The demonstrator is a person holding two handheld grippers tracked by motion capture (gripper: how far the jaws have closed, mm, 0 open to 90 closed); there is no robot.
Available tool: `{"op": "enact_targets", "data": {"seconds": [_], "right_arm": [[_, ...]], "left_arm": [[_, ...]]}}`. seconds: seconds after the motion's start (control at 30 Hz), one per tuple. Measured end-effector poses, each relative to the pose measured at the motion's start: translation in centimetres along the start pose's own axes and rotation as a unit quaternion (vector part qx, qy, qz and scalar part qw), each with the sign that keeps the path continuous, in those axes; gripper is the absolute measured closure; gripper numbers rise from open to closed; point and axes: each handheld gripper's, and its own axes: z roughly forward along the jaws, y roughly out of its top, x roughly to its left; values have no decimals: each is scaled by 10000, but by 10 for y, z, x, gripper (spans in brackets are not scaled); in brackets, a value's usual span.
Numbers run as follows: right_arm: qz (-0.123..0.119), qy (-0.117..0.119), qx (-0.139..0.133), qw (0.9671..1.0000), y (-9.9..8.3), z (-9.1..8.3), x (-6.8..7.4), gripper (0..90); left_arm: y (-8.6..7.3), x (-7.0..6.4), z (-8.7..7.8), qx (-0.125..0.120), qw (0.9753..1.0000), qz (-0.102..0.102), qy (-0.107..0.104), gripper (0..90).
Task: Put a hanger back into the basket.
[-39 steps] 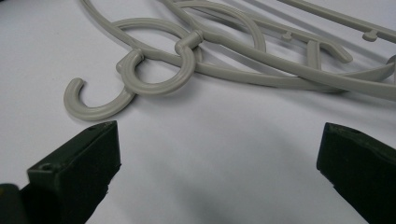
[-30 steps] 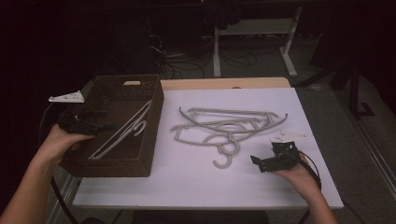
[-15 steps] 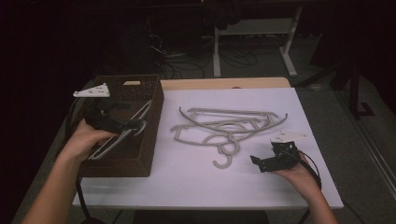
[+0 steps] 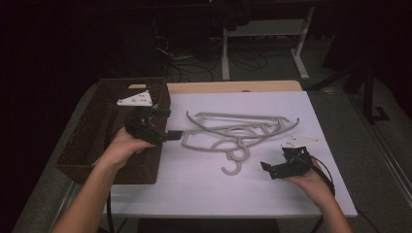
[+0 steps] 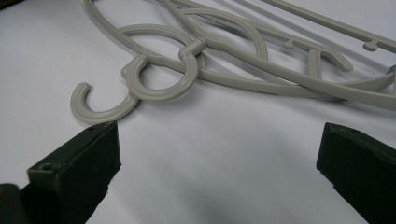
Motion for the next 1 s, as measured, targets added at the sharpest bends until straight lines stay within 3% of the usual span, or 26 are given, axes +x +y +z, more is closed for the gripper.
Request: {"op": "enact_targets", "data": {"seconds": [0.33,0.63,0.73,0.87,1.0], "right_arm": [[12,17,-5,10000,0,-1,-1,0],[-5,25,4,10000,-1,-1,-1,0],[-10,32,-1,10000,-1,-1,-1,0],[-10,43,-4,10000,-1,-1,-1,0],[-18,48,-7,10000,-1,-2,0,0]], "left_arm": [[-15,-18,57,340,9991,127,-228,0],[-31,-4,103,644,9979,81,-3,55],[-33,3,115,637,9977,125,176,136],[-34,17,128,585,9978,12,310,284],[-34,32,142,694,9961,-51,547,441]]}}
